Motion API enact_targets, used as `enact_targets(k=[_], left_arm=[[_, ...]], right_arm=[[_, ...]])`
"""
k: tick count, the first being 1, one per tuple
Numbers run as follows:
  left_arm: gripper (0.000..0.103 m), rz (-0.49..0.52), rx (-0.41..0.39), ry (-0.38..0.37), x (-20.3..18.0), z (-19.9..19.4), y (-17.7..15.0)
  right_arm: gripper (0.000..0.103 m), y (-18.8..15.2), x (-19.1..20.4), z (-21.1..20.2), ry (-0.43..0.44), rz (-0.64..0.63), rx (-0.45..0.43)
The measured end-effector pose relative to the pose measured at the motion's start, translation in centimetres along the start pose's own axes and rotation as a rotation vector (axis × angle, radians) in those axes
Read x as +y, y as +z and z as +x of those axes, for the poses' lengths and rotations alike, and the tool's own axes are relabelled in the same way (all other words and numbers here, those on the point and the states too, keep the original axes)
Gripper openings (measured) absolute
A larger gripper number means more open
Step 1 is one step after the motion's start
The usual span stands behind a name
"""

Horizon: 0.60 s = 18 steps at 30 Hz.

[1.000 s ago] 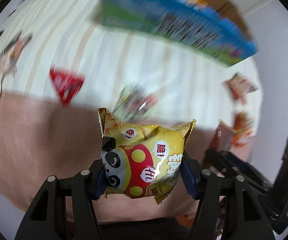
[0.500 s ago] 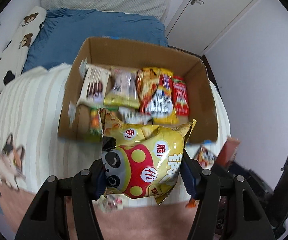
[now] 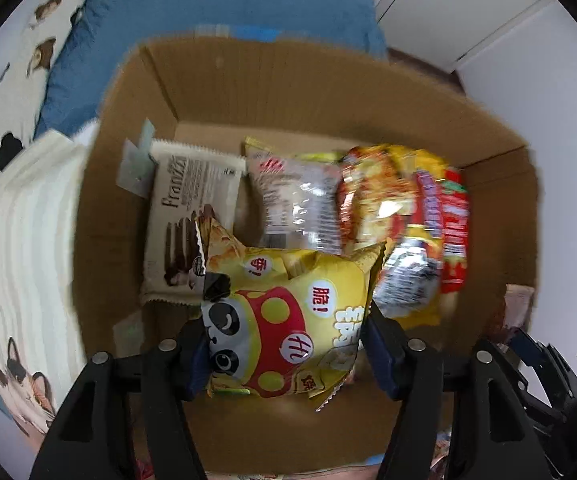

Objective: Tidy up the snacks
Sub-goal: 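Carry the yellow bag with the left tool into the box while the right tool carries the brown pack there, then open both tools to release the packs in the box and withdraw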

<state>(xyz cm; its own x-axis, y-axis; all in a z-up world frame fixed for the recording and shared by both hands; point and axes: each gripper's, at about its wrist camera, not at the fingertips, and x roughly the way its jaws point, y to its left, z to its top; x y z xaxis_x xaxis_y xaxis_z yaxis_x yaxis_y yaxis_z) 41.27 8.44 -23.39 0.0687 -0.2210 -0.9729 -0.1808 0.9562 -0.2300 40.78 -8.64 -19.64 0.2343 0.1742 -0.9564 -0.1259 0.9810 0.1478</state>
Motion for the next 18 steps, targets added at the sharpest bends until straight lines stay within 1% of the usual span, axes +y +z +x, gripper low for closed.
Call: enact_targets(k=[1, 2, 3, 4, 5, 6, 7, 13, 14, 16, 18], left_arm=[[0.071, 0.004, 0.022, 0.003, 0.2, 0.9, 0.2], [0.072, 0.006, 0.042, 0.010, 0.4, 1.7, 0.4], [0.073, 0.003, 0.046, 0.014, 0.6, 2.0, 0.5], [0.078, 0.003, 0.041, 0.008, 0.8, 2.1, 0.5], [0.085, 0.005, 0.036, -0.001, 0.9, 2.2, 0.4], [0.095, 0.005, 0.033, -0.002, 1.1, 2.3, 0.4], [0.096, 0.004, 0.028, -0.003, 1.3, 2.3, 0.3], [0.096, 0.009, 0.019, 0.007, 1.7, 2.1, -0.5], [0.096, 0.014, 0.012, 0.000, 1.6, 1.9, -0.8], [0.096, 0.019, -0.019, 0.006, 1.6, 0.9, -1.4], [0.096, 0.029, -0.075, 0.011, 1.2, -0.6, -2.4]], right_arm=[[0.063, 0.1, -0.1, 0.7, -0.006, 0.004, 0.026], [0.075, 0.2, -0.2, 1.4, -0.021, 0.009, 0.046], [0.082, 0.3, -0.4, 2.0, -0.037, 0.015, 0.061], [0.093, 0.2, -0.3, 2.0, -0.040, 0.010, 0.059], [0.097, 0.2, -0.2, 2.1, -0.045, 0.007, 0.060], [0.097, 0.1, -0.1, 2.1, -0.044, 0.003, 0.063], [0.097, 0.1, 0.0, 2.1, -0.043, 0.001, 0.064], [0.098, 0.1, 0.1, 2.0, -0.035, 0.007, 0.070], [0.098, 0.1, 0.1, 1.9, -0.036, 0.009, 0.070], [0.098, -0.1, 0.5, 1.5, -0.032, 0.008, 0.061], [0.098, -0.4, 0.6, 0.9, -0.034, 0.004, 0.050]])
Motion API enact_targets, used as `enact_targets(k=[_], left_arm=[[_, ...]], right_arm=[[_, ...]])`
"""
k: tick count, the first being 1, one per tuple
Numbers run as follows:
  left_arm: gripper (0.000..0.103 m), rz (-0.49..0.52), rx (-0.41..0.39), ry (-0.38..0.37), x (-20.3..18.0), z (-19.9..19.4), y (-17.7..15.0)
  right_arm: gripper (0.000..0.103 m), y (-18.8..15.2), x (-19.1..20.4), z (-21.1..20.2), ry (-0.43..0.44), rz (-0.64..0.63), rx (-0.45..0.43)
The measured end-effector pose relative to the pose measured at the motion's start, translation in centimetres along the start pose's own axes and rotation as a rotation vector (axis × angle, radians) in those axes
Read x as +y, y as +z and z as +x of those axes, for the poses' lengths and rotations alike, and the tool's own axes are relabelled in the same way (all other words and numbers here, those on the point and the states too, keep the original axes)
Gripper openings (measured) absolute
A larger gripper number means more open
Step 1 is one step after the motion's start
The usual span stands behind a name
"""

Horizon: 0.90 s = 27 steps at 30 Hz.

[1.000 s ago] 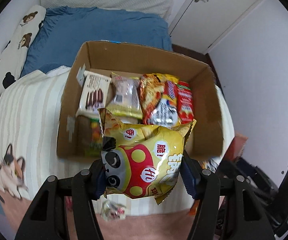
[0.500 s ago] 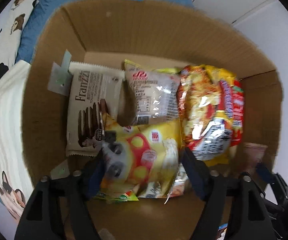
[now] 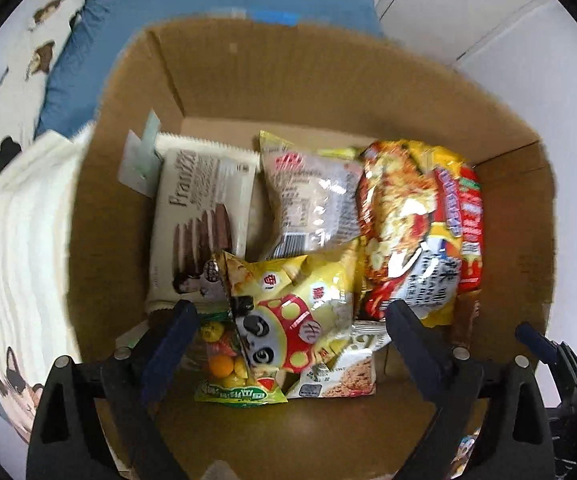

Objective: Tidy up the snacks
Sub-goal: 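Open both tools to release the packs in the box and withdraw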

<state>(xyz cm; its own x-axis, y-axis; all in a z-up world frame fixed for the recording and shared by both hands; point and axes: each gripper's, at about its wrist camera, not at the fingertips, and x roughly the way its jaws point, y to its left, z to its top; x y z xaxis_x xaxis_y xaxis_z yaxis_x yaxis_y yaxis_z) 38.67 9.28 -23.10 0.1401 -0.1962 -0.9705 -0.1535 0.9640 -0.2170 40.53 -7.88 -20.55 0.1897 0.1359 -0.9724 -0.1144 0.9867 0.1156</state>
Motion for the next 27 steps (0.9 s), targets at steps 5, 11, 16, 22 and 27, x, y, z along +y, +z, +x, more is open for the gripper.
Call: enact_targets(k=[5, 11, 16, 22, 27], left_arm=[[0.096, 0.030, -0.127, 0.026, -1.0, -3.9, -2.4], [0.096, 0.070, -0.254, 0.070, -2.3, -7.8, -4.9], [0.096, 0.067, -0.324, 0.077, -2.9, -10.3, -7.8], [0.096, 0.091, -0.400, 0.092, -3.6, -13.5, -11.3], [0.096, 0.091, -0.456, 0.100, -3.9, -15.7, -13.5]], right_arm=[[0.098, -1.4, 0.4, -2.1, 0.002, -0.010, -0.050], [0.098, -4.0, 0.9, -5.1, 0.013, -0.012, -0.122], [0.098, -6.2, 1.2, -7.7, 0.021, -0.018, -0.178], [0.098, -8.8, 1.5, -11.4, 0.025, -0.029, -0.252], [0.098, -10.9, 1.7, -14.7, 0.034, -0.039, -0.319]])
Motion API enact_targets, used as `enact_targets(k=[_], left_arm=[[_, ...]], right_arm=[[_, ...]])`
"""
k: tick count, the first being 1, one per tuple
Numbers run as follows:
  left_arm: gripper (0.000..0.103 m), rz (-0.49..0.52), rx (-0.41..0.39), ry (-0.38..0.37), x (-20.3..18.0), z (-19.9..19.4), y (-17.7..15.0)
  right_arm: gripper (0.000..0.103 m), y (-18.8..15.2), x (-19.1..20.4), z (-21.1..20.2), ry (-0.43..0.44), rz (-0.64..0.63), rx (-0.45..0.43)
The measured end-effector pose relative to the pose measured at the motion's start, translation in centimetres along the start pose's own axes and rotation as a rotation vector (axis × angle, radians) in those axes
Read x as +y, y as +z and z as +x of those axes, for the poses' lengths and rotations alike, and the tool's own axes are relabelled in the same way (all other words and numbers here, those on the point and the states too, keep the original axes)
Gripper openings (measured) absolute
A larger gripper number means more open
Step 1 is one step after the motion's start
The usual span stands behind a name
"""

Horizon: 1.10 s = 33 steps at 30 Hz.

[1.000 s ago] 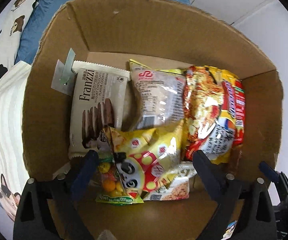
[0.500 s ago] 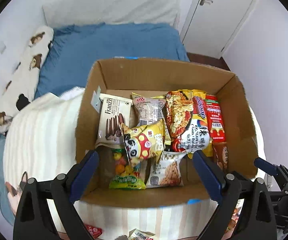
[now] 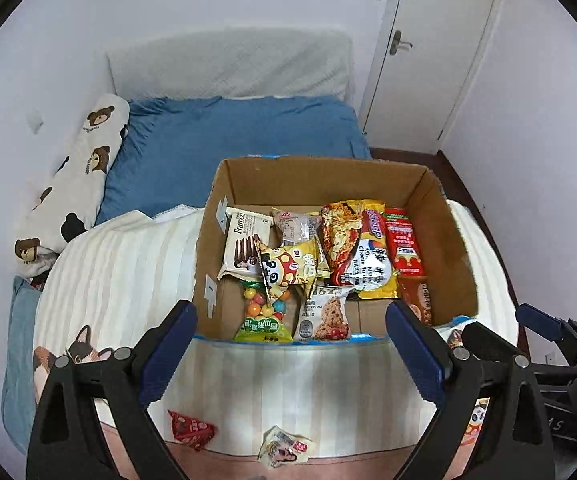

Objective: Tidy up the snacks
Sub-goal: 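Open both tools to release the packs in the box and withdraw, then grasp the clear cookie bag with the left tool while the right tool grasps the red panda pack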

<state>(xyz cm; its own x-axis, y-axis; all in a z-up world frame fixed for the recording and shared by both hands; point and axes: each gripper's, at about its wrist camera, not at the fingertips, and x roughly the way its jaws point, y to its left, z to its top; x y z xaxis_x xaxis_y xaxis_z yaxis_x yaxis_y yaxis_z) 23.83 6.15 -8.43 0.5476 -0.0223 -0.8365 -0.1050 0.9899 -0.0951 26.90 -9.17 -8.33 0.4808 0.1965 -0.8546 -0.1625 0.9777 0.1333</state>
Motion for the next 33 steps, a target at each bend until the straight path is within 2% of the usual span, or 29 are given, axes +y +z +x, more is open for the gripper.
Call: enact_targets(k=[6, 11, 14, 18, 23, 27, 28, 29, 33], left_arm=[[0.096, -0.025, -0.001, -0.040, 0.3, -2.5, -2.5], [0.096, -0.050, 0.061, -0.028, 1.3, -2.2, -6.7], [0.097, -0.073, 0.128, -0.014, 2.0, -0.6, -9.5], [0.096, -0.136, 0.260, 0.004, 3.4, 2.9, -13.7], [0.096, -0.138, 0.354, 0.025, 3.3, 6.2, -16.8], [0.096, -0.108, 0.416, 0.014, 2.4, 8.6, -18.1], [0.096, -0.097, 0.434, 0.011, 2.1, 9.2, -18.2], [0.096, -0.081, 0.453, 0.006, 1.7, 9.8, -18.4], [0.096, 0.010, 0.498, 0.010, -0.1, 11.9, -18.9]], right_arm=[[0.098, -2.1, -0.2, -3.2, 0.032, 0.009, -0.027], [0.098, -6.3, -3.5, -3.4, 0.059, 0.102, 0.033], [0.098, -9.1, -6.5, -2.3, 0.040, 0.190, 0.079], [0.098, -13.5, -11.2, 1.0, 0.002, 0.339, 0.171], [0.098, -16.7, -13.9, 5.4, -0.098, 0.369, 0.248], [0.098, -18.2, -15.0, 8.2, -0.078, 0.403, 0.283], [0.092, -18.6, -15.1, 8.9, -0.063, 0.398, 0.288], [0.079, -18.9, -15.0, 9.4, -0.062, 0.385, 0.297], [0.055, -19.3, -14.0, 9.9, -0.051, 0.327, 0.297]])
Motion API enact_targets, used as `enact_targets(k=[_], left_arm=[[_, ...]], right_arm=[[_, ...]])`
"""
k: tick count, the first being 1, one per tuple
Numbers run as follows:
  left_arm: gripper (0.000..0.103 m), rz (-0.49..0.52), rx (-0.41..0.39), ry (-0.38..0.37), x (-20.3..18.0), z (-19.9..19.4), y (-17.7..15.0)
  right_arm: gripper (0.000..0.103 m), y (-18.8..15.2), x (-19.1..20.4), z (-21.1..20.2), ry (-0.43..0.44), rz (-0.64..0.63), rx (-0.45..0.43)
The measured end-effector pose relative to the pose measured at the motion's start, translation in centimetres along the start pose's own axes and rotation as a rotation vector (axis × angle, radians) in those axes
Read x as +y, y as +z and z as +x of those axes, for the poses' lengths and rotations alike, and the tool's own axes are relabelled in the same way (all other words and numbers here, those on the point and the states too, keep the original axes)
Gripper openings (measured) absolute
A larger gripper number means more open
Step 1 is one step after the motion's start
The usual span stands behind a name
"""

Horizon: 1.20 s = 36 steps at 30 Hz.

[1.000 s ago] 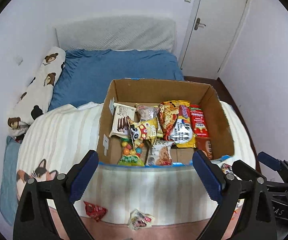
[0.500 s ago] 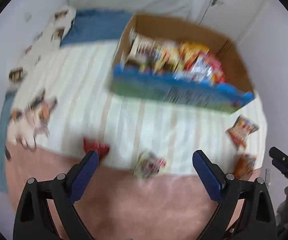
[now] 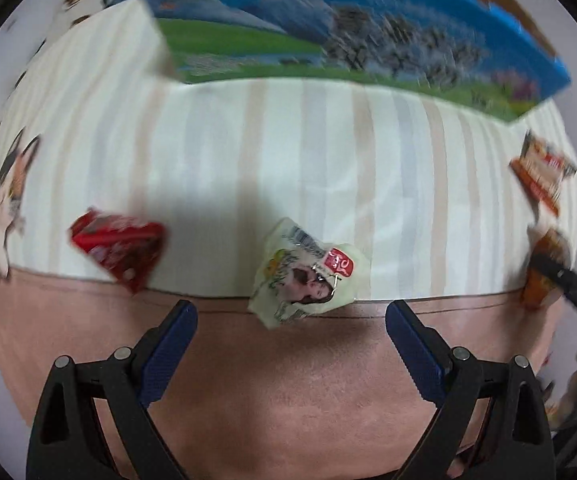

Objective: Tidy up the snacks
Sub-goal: 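Grasp the clear cookie bag with the left tool while the right tool grasps the red panda pack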

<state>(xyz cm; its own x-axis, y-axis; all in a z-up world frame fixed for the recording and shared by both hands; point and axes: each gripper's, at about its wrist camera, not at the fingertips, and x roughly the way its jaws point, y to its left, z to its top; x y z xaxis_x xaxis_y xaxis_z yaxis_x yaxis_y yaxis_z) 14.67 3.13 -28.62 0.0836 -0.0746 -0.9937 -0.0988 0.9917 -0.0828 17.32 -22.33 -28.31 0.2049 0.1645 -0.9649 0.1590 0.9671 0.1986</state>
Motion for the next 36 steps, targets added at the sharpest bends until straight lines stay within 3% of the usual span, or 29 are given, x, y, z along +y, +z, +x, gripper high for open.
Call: enact_targets(k=[3, 4, 5, 6, 7, 11, 14, 16, 19, 21, 25, 29, 33, 36], left_arm=[[0.096, 0.035, 0.028, -0.004, -0.9, 1.6, 0.5], [0.092, 0.033, 0.032, -0.011, -1.0, 2.1, 0.7], [0.086, 0.031, 0.037, -0.017, -1.0, 2.5, 0.8], [0.068, 0.019, 0.050, -0.026, -1.0, 3.1, 1.0], [0.059, 0.009, 0.064, -0.028, -0.9, 3.7, 1.0], [0.054, -0.027, 0.053, -0.032, -0.4, 4.4, 0.8], [0.051, -0.049, 0.044, -0.036, -0.1, 4.2, 0.5], [0.050, -0.064, 0.041, -0.043, 0.7, 3.8, 0.0], [0.048, -0.088, 0.046, -0.060, 0.6, 3.0, -1.2], [0.038, -0.093, 0.056, -0.073, 1.3, 2.5, -2.0], [0.038, -0.084, 0.088, -0.108, 1.1, 2.7, -4.7], [0.041, -0.146, 0.087, -0.203, 2.4, 3.1, -6.0], [0.044, -0.218, 0.125, -0.293, 4.6, 4.0, -6.2], [0.052, -0.227, 0.128, -0.290, 5.4, 4.0, -5.8]], right_arm=[[0.054, -0.4, 0.8, -0.1, 0.009, -0.036, 0.000], [0.054, -0.6, 1.1, -0.1, 0.012, -0.048, 0.006], [0.054, -0.9, 1.3, 0.0, 0.019, -0.058, 0.016], [0.054, -1.0, 1.6, 0.2, 0.022, -0.068, 0.031], [0.054, -1.0, 2.0, 0.5, 0.022, -0.078, 0.053], [0.072, 0.2, 2.9, 0.5, 0.001, -0.064, 0.024], [0.070, 0.8, 2.8, 1.3, 0.017, -0.033, 0.022], [0.059, 1.1, 2.9, 1.4, -0.013, -0.055, 0.017], [0.057, 0.4, 3.6, 1.5, 0.002, -0.083, 0.022], [0.057, -0.5, 4.4, 1.6, 0.027, -0.101, 0.039], [0.056, -3.5, 6.5, 1.8, 0.076, -0.160, 0.106], [0.056, -5.9, 8.2, 2.7, 0.084, -0.203, 0.152], [0.057, -6.4, 8.4, 3.2, 0.089, -0.174, 0.153], [0.060, -6.4, 9.0, 3.7, 0.098, -0.155, 0.159]])
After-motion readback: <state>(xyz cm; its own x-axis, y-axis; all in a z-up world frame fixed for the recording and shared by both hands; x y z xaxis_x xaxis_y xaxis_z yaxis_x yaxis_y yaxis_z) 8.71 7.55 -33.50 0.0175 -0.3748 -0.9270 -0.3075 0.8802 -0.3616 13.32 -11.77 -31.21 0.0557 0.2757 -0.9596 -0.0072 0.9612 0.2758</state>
